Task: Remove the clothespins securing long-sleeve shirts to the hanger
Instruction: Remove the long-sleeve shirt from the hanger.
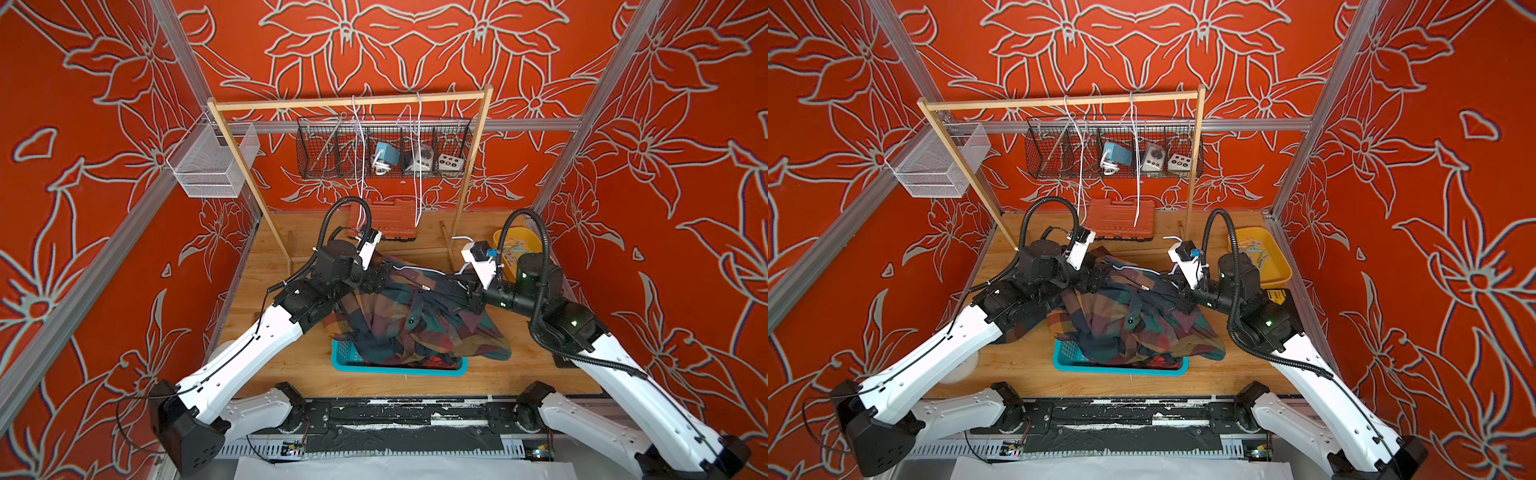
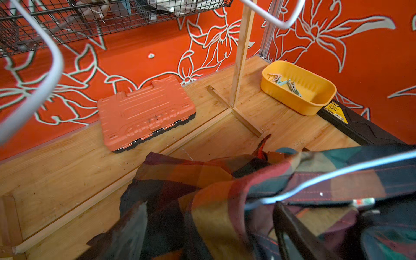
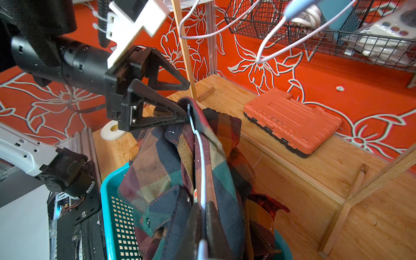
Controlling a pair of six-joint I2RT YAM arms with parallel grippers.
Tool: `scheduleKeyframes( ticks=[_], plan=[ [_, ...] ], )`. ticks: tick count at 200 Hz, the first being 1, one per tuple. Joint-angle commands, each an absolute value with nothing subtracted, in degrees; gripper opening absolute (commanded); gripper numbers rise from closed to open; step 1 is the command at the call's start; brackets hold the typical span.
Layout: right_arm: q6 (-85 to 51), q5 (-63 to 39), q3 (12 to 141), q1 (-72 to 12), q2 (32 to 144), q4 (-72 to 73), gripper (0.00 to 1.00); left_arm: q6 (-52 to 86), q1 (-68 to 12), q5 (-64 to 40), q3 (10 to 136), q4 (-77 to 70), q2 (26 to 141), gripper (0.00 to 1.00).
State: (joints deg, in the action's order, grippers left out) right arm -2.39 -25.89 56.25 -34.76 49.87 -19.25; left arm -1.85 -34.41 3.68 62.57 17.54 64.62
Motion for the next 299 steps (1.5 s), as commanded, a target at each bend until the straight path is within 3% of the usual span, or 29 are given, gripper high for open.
scheduleKeyframes(
  ticks=[1, 28, 40, 50, 58, 92, 180, 247, 299],
  plan=[
    [-0.9, -24.8, 57.9, -35.7, 48.9, -20.5, 0.0, -2.9, -34.8, 5.9, 64.2, 17.2, 65.2, 0.78],
    [-0.8, -25.1, 58.2, -36.3, 48.3, -20.3, 0.0, -3.6, -34.8, 6.7, 64.3, 17.1, 65.9, 0.62],
    [-0.8, -25.1, 58.3, -36.5, 47.9, -20.5, 0.0, -3.9, -34.8, 6.8, 64.4, 17.2, 66.1, 0.46],
    [-0.8, -25.0, 58.5, -36.5, 47.8, -20.7, 0.0, -3.9, -34.8, 6.6, 64.3, 17.0, 66.1, 0.25],
    [-0.8, -25.1, 58.6, -36.6, 47.6, -20.8, 0.0, -3.9, -34.8, 6.6, 64.3, 16.9, 65.9, 0.16],
    [-1.0, -25.4, 58.6, -36.7, 47.0, -20.9, 0.0, -4.3, -34.8, 6.5, 64.7, 17.0, 66.3, 0.0],
    [1.1, -33.8, 58.6, -36.8, 45.3, -23.1, 0.0, -3.5, -33.2, 14.6, 68.6, 17.2, 69.5, 0.0],
    [1.7, -36.1, 57.3, -36.7, 42.6, -23.6, 0.0, -1.5, -25.8, 8.4, 70.7, 18.9, 72.1, 0.0],
    [1.1, -33.6, 56.6, -36.7, 40.4, -22.5, 0.0, -1.0, -24.7, 4.2, 66.0, 17.8, 71.7, 0.0]
  ],
)
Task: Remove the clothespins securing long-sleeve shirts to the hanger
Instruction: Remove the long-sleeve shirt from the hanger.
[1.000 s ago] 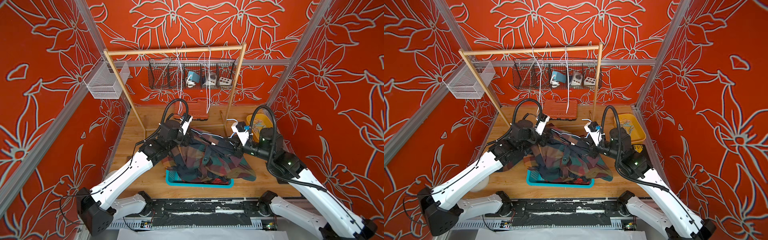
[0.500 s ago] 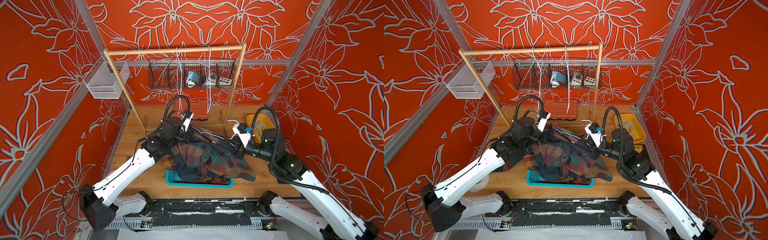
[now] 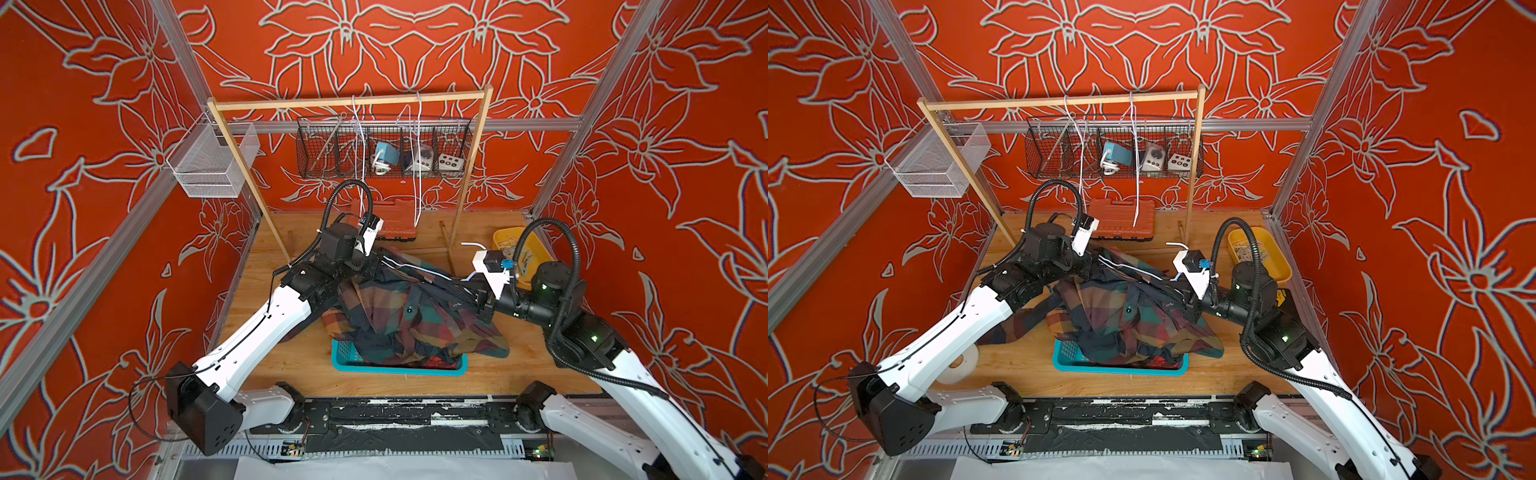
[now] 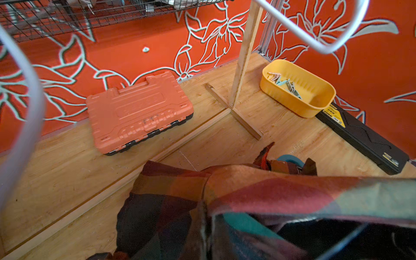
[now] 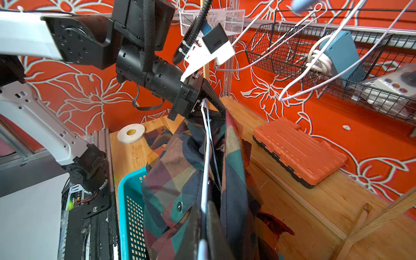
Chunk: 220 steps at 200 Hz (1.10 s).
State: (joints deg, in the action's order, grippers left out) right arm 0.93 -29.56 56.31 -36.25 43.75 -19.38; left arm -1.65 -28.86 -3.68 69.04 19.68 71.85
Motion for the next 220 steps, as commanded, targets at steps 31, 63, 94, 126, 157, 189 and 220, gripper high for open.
scheduleKeyframes(
  ticks=[31, 63, 94, 126, 157, 189, 220],
  plan=[
    [0.0, -29.1, 57.1, -36.7, 41.9, -20.4, 0.0, 0.8, -24.7, -1.5, 58.0, 15.3, 67.7, 0.0],
    [0.2, -30.7, 59.4, -36.8, 47.0, -18.7, 0.0, 0.8, -24.8, -7.8, 50.3, 13.6, 59.8, 0.27],
    [1.0, -33.1, 60.7, -36.8, 51.5, -17.1, 0.0, -2.8, -24.9, -9.2, 48.5, 15.4, 48.9, 0.72],
    [2.4, -36.2, 62.1, -36.8, 54.8, -16.5, 0.0, -6.5, -24.9, -11.7, 50.9, 18.6, 43.3, 0.79],
    [4.2, -35.8, 63.6, -36.8, 57.3, -18.2, 0.0, -10.6, -24.9, -12.9, 54.5, 21.0, 42.0, 0.84],
    [4.1, -35.3, 63.3, -36.7, 56.8, -17.3, 0.0, -10.7, -25.0, -9.3, 54.3, 20.4, 43.7, 0.84],
    [5.2, -34.8, 65.0, -35.7, 58.0, -19.6, 0.0, -10.2, -25.0, -5.2, 53.0, 17.7, 44.5, 0.84]
  ],
)
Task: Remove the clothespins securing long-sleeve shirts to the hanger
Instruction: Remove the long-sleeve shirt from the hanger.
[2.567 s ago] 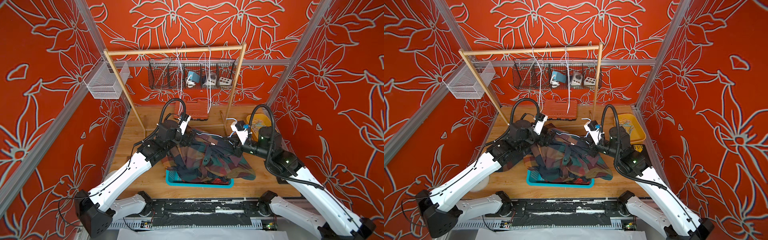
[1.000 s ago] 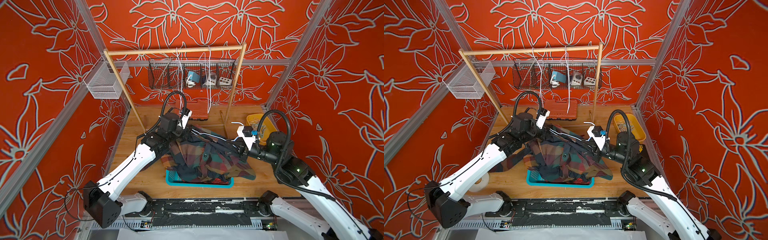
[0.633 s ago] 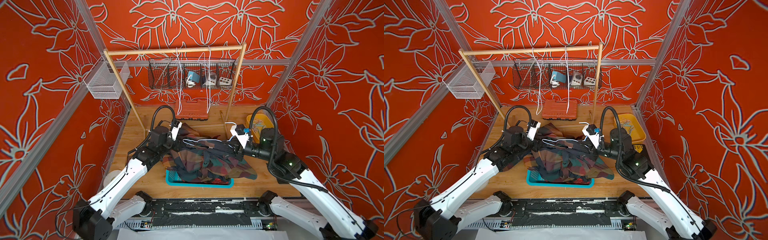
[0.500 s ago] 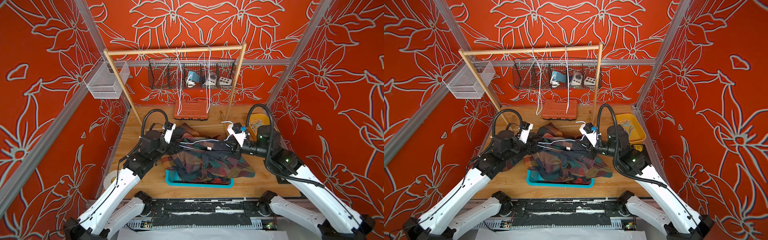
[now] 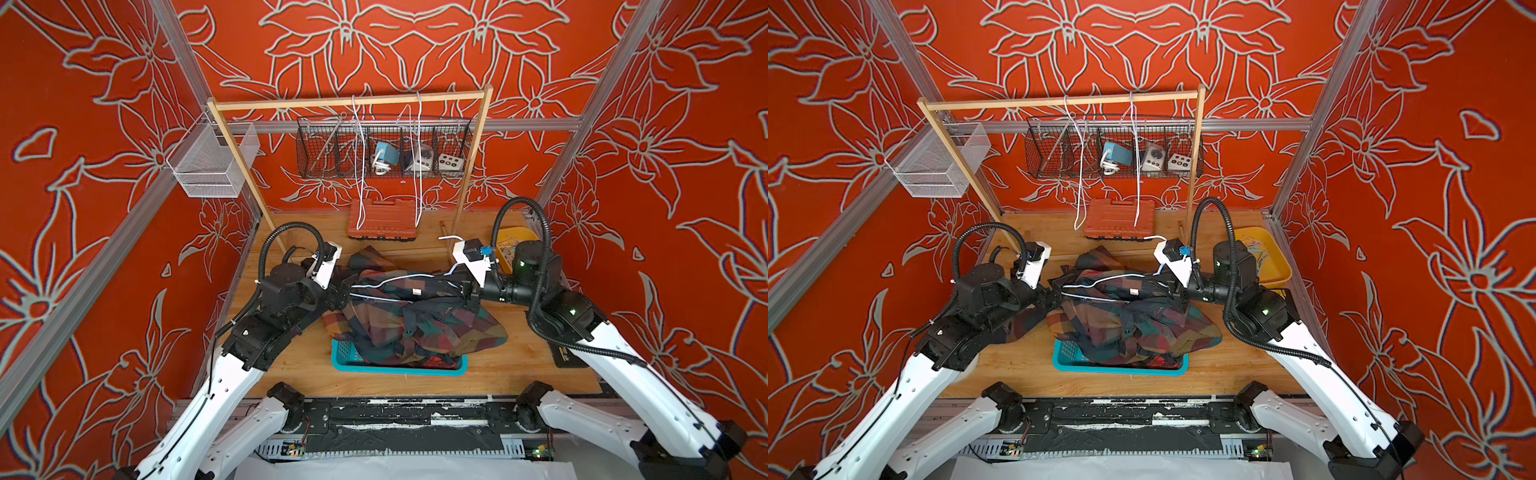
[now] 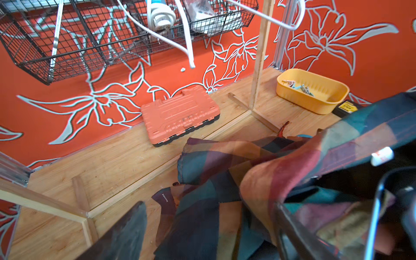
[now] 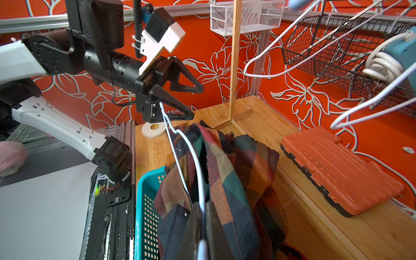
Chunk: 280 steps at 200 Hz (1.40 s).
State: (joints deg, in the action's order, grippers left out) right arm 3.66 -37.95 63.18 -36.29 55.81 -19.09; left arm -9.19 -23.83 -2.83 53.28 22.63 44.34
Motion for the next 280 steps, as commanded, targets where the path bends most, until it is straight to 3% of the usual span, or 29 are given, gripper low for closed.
scheduleKeyframes(
  ticks=[1, 47, 73, 89, 119, 150, 203, 280],
  plan=[
    [5.2, -34.8, 65.0, -35.6, 58.0, -19.6, 0.0, -10.2, -25.0, -5.0, 53.0, 17.7, 44.4, 0.84],
    [3.7, -35.9, 63.3, -29.6, 55.2, -18.6, 0.0, -9.5, -25.0, 13.3, 53.2, 13.5, 45.7, 0.84],
    [3.0, -36.6, 62.0, -26.8, 54.1, -18.6, 0.0, -8.8, -24.9, 16.9, 54.6, 12.0, 47.4, 0.84],
    [2.9, -37.8, 61.9, -26.7, 54.7, -18.6, 0.0, -9.2, -24.9, 13.2, 55.1, 10.7, 47.0, 0.84],
    [3.5, -41.5, 62.5, -27.0, 56.5, -18.1, 0.0, -15.3, -24.9, -11.3, 54.7, 8.6, 43.7, 0.83],
    [5.8, -42.6, 65.0, -30.0, 59.1, -19.2, 0.0, -19.9, -25.0, -23.4, 58.9, 12.8, 45.4, 0.83],
    [9.7, -42.0, 70.0, -34.8, 64.0, -20.6, 0.0, -23.7, -27.8, -31.4, 66.5, 17.8, 53.2, 0.83],
    [14.9, -47.1, 74.4, -38.5, 66.8, -23.1, 0.0, -26.8, -34.1, -28.6, 67.5, 20.8, 62.5, 0.8]
  ],
)
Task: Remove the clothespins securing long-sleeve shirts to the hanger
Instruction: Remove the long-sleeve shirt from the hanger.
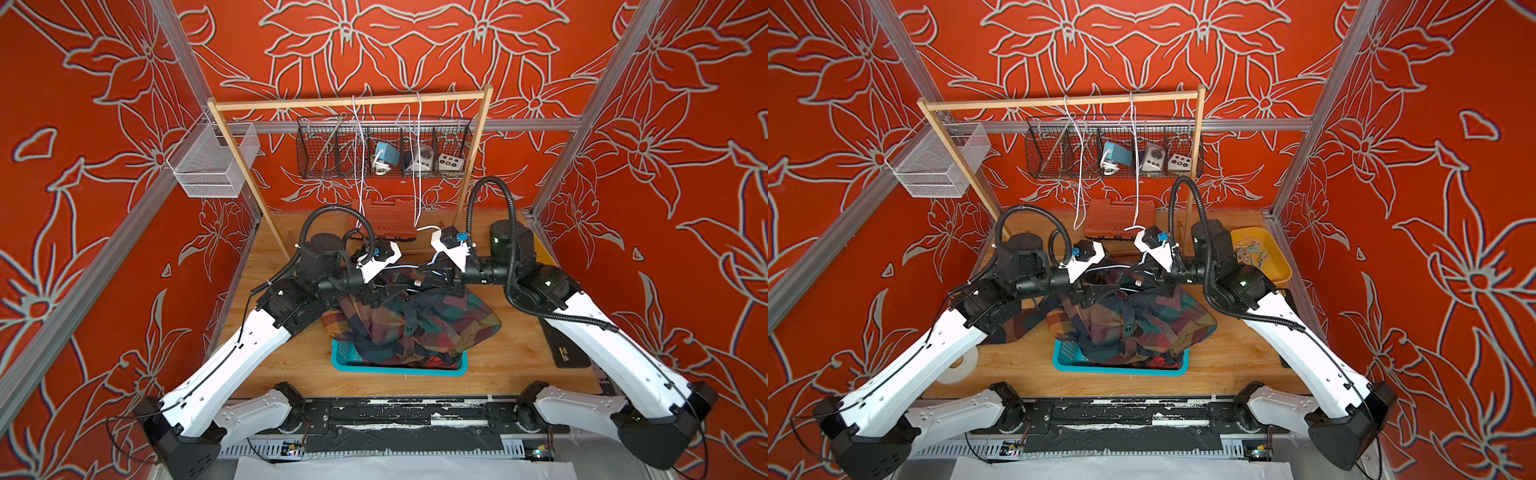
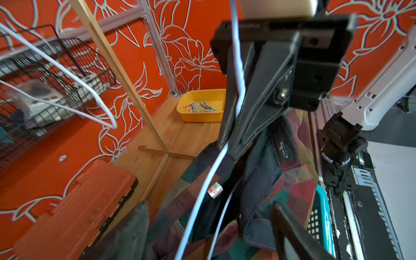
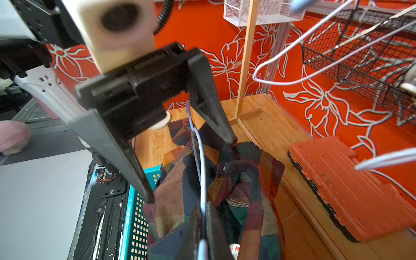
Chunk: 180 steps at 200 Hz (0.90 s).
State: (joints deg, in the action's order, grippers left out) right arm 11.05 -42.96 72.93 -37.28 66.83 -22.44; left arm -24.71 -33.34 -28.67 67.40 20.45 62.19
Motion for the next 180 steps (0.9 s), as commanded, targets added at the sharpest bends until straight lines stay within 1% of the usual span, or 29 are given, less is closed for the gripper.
scheduleKeyframes(
  ticks=[1, 17, 37, 49, 63, 81, 99, 117, 124, 133, 140, 147, 163, 180],
  plan=[
    [14.9, -47.1, 74.4, -38.5, 66.8, -23.1, 0.0, -26.8, -34.1, -28.4, 67.5, 20.8, 62.6, 0.8],
    [15.5, -48.2, 74.8, -39.1, 67.1, -23.4, 0.0, -27.0, -34.5, -26.1, 67.6, 20.6, 63.4, 0.75],
    [15.9, -48.8, 75.1, -40.0, 67.5, -23.9, 0.0, -27.2, -34.9, -23.4, 67.4, 19.9, 63.7, 0.6],
    [16.1, -48.6, 75.0, -40.4, 67.4, -23.9, 0.0, -27.6, -35.1, -22.3, 67.2, 19.9, 63.5, 0.45],
    [16.0, -48.2, 74.5, -40.5, 67.2, -23.5, 0.0, -28.1, -35.3, -20.9, 66.1, 19.1, 62.3, 0.21],
    [15.5, -48.5, 74.3, -40.6, 66.8, -22.9, 0.0, -28.5, -35.3, -19.7, 64.7, 18.4, 61.0, 0.0],
    [14.6, -49.2, 73.8, -40.6, 66.2, -21.7, 0.0, -28.5, -35.4, -19.7, 64.3, 18.7, 60.4, 0.0],
    [13.9, -47.5, 73.1, -40.7, 65.8, -21.7, 0.0, -28.9, -35.4, -17.8, 63.9, 18.8, 59.2, 0.0],
    [14.0, -46.3, 72.6, -40.6, 65.4, -22.2, 0.07, -29.2, -35.4, -16.9, 63.8, 18.7, 58.5, 0.0],
    [13.8, -44.1, 71.5, -40.6, 64.8, -22.4, 0.19, -29.4, -35.4, -15.7, 63.6, 18.7, 57.3, 0.0],
    [13.7, -42.4, 70.5, -40.5, 64.3, -22.2, 0.25, -29.5, -35.4, -15.2, 63.4, 18.6, 57.1, 0.0],
    [13.4, -41.4, 69.3, -40.2, 63.7, -21.7, 0.3, -29.8, -35.5, -14.7, 63.1, 18.8, 54.4, 0.0],
    [11.3, -41.6, 65.9, -38.3, 62.4, -18.5, 0.39, -30.2, -35.4, -13.3, 62.4, 19.2, 52.3, 0.0],
    [9.7, -43.1, 64.0, -36.1, 61.9, -17.3, 0.43, -30.5, -35.3, -12.2, 61.4, 18.9, 50.4, 0.0]
  ],
)
